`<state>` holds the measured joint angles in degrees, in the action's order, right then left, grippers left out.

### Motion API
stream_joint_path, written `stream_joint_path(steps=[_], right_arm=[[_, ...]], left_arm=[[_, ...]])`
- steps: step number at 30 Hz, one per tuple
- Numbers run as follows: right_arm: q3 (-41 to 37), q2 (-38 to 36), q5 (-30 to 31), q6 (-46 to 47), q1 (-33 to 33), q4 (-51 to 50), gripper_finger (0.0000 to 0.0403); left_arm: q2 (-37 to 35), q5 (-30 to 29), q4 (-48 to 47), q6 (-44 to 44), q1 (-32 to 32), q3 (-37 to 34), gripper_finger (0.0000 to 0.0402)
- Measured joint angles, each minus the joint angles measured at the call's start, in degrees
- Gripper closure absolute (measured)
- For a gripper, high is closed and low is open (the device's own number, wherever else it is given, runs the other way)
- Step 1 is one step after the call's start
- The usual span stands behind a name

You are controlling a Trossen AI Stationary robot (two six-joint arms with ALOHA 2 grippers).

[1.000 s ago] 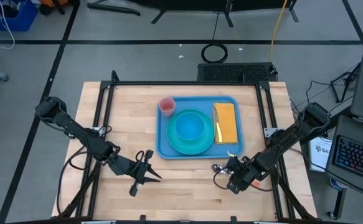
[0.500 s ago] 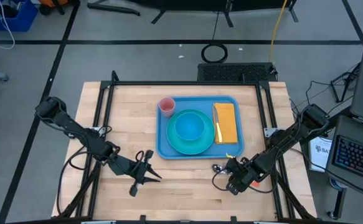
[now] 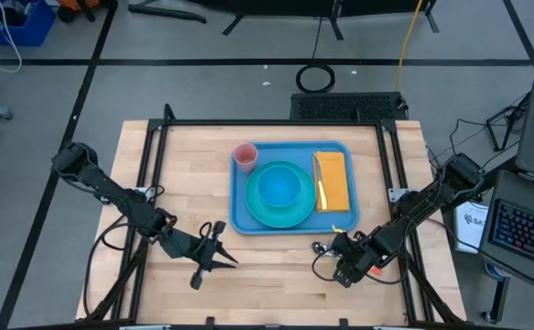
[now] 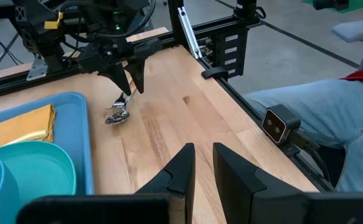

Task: Set up tray
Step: Put the orange spoon on top of the yellow napkin to the right of the yellow knife

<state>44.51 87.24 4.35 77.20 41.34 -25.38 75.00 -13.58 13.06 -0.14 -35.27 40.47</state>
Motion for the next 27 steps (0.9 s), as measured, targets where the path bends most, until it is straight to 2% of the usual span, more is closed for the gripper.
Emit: stream_joint_path(steps=[13, 24, 27], right_arm=[[-0.24, -1.73, 0.95, 0.08, 0.02, -3.57, 0.0255], [-0.2, -1.77, 1.53, 1.82, 0.02, -4.02, 0.0255], [-0.11, -0.83, 1.62, 1.73, 0.02, -1.41, 0.0255]], left_arm=[[0.0, 0.0, 0.0, -0.02, -0.01, 0.0, 0.0339], [0.0, 0.02, -0.02, 0.02, -0.01, 0.0, 0.0339], [0.0, 0.0, -0.02, -0.02, 0.0, 0.0, 0.0339]])
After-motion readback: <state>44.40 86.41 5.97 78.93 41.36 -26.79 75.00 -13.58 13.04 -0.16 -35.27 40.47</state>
